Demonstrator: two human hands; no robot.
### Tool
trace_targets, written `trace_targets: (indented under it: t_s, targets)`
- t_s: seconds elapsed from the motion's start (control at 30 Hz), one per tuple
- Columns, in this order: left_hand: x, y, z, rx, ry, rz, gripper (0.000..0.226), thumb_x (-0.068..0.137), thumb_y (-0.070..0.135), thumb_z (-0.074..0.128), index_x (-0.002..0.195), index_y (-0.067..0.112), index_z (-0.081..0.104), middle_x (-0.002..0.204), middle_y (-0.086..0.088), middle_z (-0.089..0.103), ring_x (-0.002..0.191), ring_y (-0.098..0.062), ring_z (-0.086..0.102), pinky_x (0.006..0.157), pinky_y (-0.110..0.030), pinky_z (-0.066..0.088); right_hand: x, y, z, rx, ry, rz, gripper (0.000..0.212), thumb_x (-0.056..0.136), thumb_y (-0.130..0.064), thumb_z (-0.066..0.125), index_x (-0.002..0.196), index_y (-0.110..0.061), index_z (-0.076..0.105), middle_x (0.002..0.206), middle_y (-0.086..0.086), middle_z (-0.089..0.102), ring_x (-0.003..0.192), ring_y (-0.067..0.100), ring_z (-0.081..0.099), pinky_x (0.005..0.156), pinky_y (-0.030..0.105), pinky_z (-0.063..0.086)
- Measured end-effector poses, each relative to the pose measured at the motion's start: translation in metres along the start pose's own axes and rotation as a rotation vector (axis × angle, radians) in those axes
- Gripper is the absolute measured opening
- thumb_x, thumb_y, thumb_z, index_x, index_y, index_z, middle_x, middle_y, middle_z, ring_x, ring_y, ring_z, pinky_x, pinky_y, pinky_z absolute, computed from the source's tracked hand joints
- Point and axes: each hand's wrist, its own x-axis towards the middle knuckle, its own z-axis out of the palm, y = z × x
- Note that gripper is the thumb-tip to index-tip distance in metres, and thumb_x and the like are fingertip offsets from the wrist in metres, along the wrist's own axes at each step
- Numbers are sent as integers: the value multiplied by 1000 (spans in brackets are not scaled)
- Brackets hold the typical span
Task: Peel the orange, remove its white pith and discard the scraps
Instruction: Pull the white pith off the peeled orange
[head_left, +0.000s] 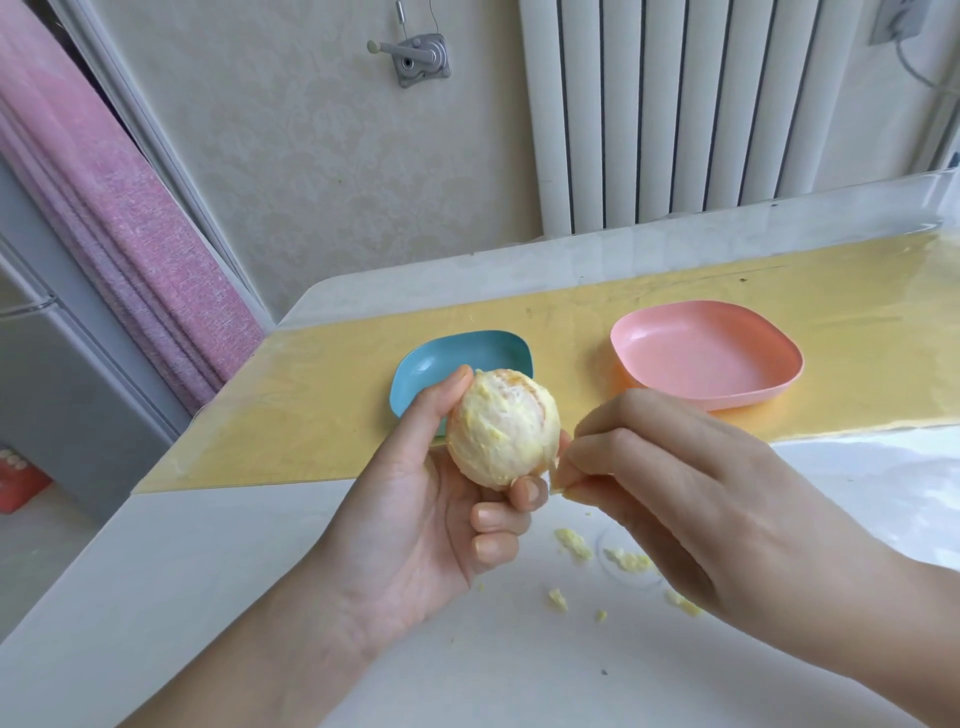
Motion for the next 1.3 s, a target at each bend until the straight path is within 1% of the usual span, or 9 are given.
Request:
trace_targets:
  t_s: [0.1, 0.23, 0.3, 0.43, 0.53, 0.73, 0.9, 1.07, 1.3]
  targets:
    - [0, 4, -3, -46, -22, 18, 58, 68, 57, 51, 74, 4, 75, 52, -4, 47, 36, -7, 33, 30, -14, 27, -2, -7, -4, 67, -200, 26, 17, 94, -11, 50, 89, -5, 66, 84, 6, 56, 69, 20, 48, 65, 21, 38]
    - [1, 10, -14, -65, -102, 67, 60, 69, 54, 58, 92, 1, 74, 59, -6, 52, 42, -10, 39, 36, -17, 37, -2, 2, -3, 59, -284, 94, 27, 94, -24, 46, 94, -18, 72, 87, -3, 59, 66, 14, 50, 62, 16, 31]
    - [4, 11, -20, -41, -157, 97, 64, 65, 51, 70, 105, 0, 69, 67, -9, 56, 48, -12, 43, 43, -20, 42, -6, -3, 0, 90, -387, 122, 31, 95, -36, 43, 91, -25, 72, 87, -7, 58, 68, 12, 52, 62, 19, 39]
    - [10, 14, -24, 37, -105, 197, 92, 55, 45, 81, 125, -7, 50, 74, -16, 59, 53, -17, 48, 47, -24, 45, -3, 1, -5, 124, -264, 244, 37, 84, -60, 50, 65, -29, 52, 80, -13, 46, 69, 9, 44, 60, 12, 36]
    - [12, 15, -27, 48, -82, 229, 104, 51, 44, 84, 131, -7, 43, 74, -17, 59, 54, -17, 49, 48, -25, 46, -4, 1, -2, 150, -172, 315, 28, 81, -54, 53, 66, -35, 39, 80, -19, 40, 73, 0, 38, 57, 4, 33]
    - [15, 11, -29, 66, -101, 216, 102, 49, 43, 85, 130, -6, 47, 75, -17, 60, 55, -18, 51, 49, -25, 47, -6, 2, 1, 245, -205, 417, 29, 76, -47, 72, 67, -34, 47, 79, -16, 46, 66, -8, 43, 60, 6, 35]
    - [17, 9, -31, 72, -117, 190, 100, 50, 41, 85, 131, -3, 48, 79, -17, 62, 59, -18, 54, 51, -25, 49, -6, 4, 0, 239, -251, 462, 41, 68, -23, 85, 76, -39, 48, 78, -21, 50, 83, -5, 48, 72, 8, 37]
    - [19, 9, -33, 46, -122, 158, 97, 48, 40, 87, 130, 0, 51, 80, -16, 63, 59, -18, 55, 51, -25, 50, -5, 3, -2, 224, -235, 513, 34, 76, -21, 75, 75, -30, 42, 69, -16, 48, 81, 7, 47, 71, 19, 39]
    - [20, 8, -33, -11, -128, 113, 101, 45, 34, 91, 132, 1, 50, 87, -13, 59, 59, -19, 55, 46, -22, 48, -8, -1, 2, 187, -277, 481, 42, 76, -6, 68, 78, -37, 39, 66, -14, 50, 76, 14, 47, 67, 26, 41]
